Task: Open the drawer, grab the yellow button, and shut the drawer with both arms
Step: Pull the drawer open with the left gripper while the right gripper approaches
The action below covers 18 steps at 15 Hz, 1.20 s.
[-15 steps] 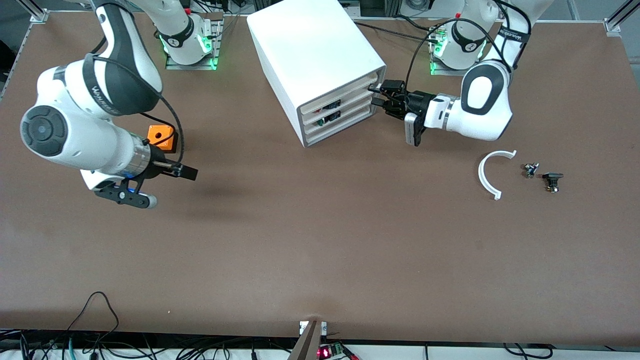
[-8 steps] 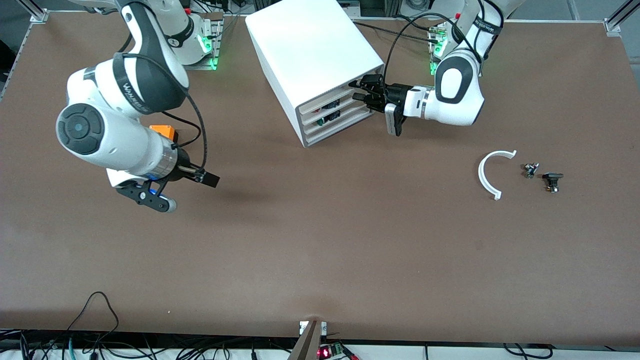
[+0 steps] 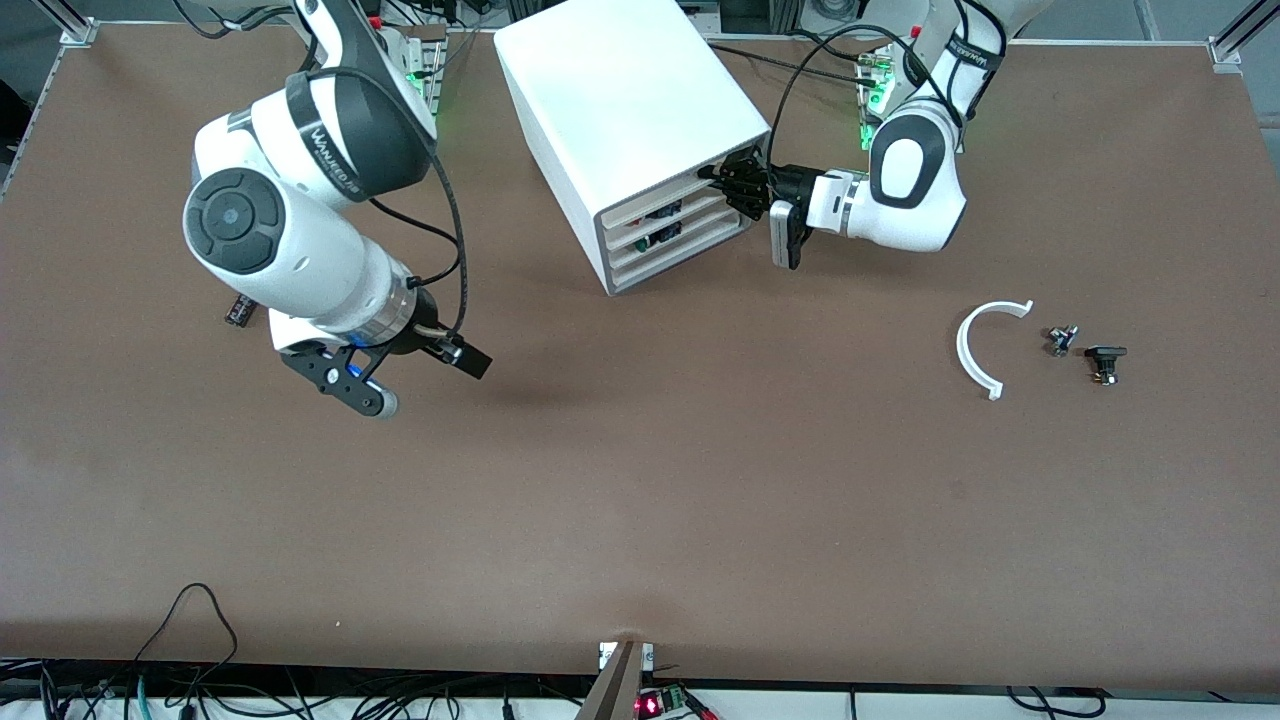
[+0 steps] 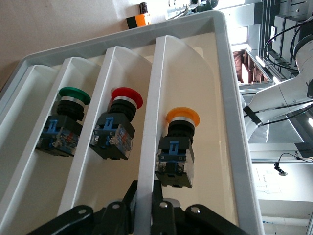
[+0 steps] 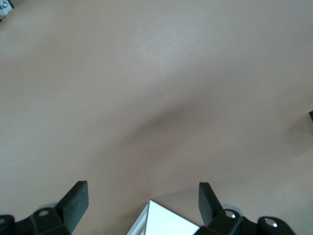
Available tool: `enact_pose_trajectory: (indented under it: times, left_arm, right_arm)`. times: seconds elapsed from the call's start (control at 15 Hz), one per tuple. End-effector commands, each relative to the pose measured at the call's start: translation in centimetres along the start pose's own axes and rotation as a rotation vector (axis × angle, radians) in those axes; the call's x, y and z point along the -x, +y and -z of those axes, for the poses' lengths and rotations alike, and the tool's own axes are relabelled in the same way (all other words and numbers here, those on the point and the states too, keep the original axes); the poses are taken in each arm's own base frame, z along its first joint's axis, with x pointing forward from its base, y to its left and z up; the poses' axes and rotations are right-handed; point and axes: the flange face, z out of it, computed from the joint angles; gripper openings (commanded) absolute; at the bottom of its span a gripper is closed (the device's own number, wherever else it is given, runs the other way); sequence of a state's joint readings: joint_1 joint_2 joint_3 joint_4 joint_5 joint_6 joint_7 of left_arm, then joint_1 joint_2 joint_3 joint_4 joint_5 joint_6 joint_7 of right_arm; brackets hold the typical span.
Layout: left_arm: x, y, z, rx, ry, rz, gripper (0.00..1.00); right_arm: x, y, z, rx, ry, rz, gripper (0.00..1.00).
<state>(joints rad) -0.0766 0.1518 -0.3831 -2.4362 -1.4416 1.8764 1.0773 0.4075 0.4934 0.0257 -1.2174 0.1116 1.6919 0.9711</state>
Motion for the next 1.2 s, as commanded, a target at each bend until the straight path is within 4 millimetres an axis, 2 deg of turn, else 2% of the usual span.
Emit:
enact_pose_trajectory:
  times: [0.0, 0.27, 0.53, 0.8, 1.13]
  left_arm:
    - [-0.2, -1.0, 1.0, -0.001, 0.033, -0.006, 0.0]
    - [-2.3, -2.8, 5.1, -0.047, 0.017, -0.032, 0.0]
    - [-4.4, -5.4, 7.6, -0.058, 0.012, -0.04, 0.0]
    - [-6.1, -6.0, 10.3, -0.088, 0.013, -0.066, 0.0]
    - [-8.1, -5.5, 13.0, -0.144, -0.004, -0.07, 0.0]
  right_arm:
    - [1.2, -1.4, 0.7, -0.001, -0.006, -0.048, 1.0]
    - [4.4, -3.5, 1.2, -0.012, 0.007, -0.106, 1.0]
    - [7.1, -5.7, 1.3, -0.03, 0.015, -0.157, 1.0]
    - [10.6, -8.6, 1.1, -0.068, 0.024, -0.223, 1.0]
    - [15.1, -11.7, 0.4, -0.147, 0.026, -0.344, 1.0]
